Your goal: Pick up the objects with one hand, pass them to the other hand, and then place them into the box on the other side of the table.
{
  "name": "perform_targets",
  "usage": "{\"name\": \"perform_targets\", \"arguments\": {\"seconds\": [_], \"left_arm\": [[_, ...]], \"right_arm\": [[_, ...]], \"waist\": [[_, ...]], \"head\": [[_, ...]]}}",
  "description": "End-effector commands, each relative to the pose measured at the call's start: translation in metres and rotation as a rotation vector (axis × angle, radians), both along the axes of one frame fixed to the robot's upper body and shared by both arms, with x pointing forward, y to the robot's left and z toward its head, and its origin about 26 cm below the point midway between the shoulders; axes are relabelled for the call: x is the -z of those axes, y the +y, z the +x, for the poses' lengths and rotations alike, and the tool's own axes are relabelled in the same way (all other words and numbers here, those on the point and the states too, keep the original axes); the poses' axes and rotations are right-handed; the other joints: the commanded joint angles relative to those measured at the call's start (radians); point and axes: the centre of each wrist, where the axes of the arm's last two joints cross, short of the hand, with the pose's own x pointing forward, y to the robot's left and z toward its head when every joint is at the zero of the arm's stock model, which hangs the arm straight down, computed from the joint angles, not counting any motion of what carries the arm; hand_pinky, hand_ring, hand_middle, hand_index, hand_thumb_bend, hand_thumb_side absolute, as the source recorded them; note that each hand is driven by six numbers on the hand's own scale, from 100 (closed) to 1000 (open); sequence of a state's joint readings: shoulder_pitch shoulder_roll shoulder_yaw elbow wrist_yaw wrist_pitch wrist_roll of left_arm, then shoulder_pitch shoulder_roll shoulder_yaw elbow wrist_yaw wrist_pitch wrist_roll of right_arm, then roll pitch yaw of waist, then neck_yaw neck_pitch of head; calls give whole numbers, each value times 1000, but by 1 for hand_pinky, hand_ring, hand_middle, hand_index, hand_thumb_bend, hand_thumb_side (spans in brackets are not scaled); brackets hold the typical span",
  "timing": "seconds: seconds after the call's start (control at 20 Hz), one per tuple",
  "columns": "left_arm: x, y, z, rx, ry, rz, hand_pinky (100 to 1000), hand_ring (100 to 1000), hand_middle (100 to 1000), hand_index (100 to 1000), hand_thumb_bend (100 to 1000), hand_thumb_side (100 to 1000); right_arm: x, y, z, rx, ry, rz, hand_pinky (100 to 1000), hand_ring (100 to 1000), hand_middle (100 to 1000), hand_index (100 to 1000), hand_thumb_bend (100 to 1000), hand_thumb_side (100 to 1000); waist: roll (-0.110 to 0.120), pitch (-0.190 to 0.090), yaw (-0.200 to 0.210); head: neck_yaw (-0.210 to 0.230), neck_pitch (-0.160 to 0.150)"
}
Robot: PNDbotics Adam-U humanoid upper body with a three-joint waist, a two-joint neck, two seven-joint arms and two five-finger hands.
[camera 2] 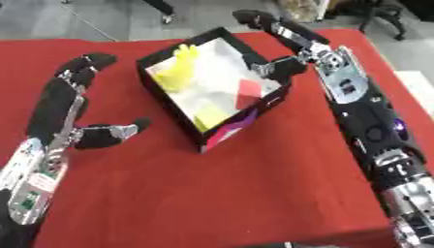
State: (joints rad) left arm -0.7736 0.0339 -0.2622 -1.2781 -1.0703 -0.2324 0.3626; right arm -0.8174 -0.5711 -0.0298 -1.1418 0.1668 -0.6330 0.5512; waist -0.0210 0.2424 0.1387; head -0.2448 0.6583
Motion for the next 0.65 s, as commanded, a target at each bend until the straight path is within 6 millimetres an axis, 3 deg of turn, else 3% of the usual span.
{"name": "perform_targets", "arguments": {"seconds": [0.05,0.1,0.2,0.25,0.3,0.5,0.65], "left_arm": [[-10,2,1,-1,-30,-20,867,774,768,870,559,516],[-10,3,1,-4,-31,-30,868,774,768,869,530,532],[-9,7,1,-11,-28,-56,872,770,766,862,376,611],[-9,9,2,-13,-24,-67,873,770,766,861,363,615],[-10,12,2,-16,-18,-76,876,769,765,850,291,614],[-21,36,2,-52,-13,-116,870,745,745,841,123,643],[-28,58,0,-84,-6,-154,886,722,736,829,100,700]], "right_arm": [[-11,-7,-2,-10,-12,17,1000,1000,1000,1000,100,262],[-10,-4,-2,-14,-4,41,1000,1000,1000,1000,100,281],[-12,2,-4,-27,2,83,1000,1000,1000,1000,100,363],[-13,4,-7,-34,6,99,1000,1000,1000,1000,100,372],[-13,7,-9,-42,13,112,1000,1000,1000,1000,100,411],[-17,-6,-28,-11,7,197,1000,1000,1000,1000,100,480],[-19,-20,-44,28,-6,268,1000,1000,1000,1000,100,522]], "waist": [[13,-19,-1],[13,-19,-1],[14,-20,1],[15,-21,2],[15,-21,3],[18,-25,5],[20,-24,8]], "head": [[6,2],[8,3],[12,6],[15,7],[17,8],[31,16],[44,20]]}}
